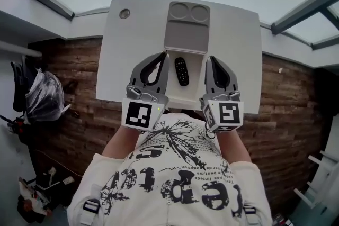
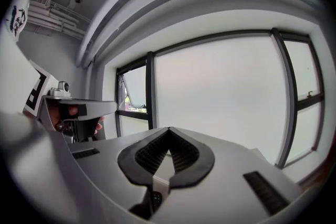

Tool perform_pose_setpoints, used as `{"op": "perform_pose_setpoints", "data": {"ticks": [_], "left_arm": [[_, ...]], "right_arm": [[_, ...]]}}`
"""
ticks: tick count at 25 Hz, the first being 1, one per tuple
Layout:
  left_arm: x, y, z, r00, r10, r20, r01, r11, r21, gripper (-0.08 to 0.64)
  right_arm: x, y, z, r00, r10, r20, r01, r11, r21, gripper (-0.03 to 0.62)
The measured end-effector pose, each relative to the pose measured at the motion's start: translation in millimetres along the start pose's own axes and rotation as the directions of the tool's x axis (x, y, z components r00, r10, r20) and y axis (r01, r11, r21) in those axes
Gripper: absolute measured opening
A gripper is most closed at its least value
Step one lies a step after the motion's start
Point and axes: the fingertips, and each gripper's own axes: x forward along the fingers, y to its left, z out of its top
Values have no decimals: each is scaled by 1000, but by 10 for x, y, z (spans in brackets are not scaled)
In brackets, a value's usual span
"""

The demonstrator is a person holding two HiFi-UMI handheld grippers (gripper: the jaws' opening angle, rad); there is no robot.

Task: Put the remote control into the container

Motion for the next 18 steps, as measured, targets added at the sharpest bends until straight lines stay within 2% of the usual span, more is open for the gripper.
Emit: {"op": "perform_pose_setpoints", "data": {"ticks": [2,4,7,13,18], "left_arm": [[-86,36,120,999,6,36,-6,1000,18,9],[-121,82,154,1000,6,21,-6,1000,19,9],[-125,146,165,1000,-14,-6,14,1000,-18,9],[-156,189,157,998,-47,-45,46,999,-21,9],[-162,245,169,998,-51,-34,51,998,-22,9]], "right_arm": [[-27,84,88,1000,0,20,0,1000,-17,3],[-29,149,181,999,0,44,1,999,-36,3],[-19,210,295,997,-11,73,15,999,-53,3],[-15,369,384,994,-14,105,21,998,-65,3],[-3,414,415,994,-19,111,26,998,-61,3]]}}
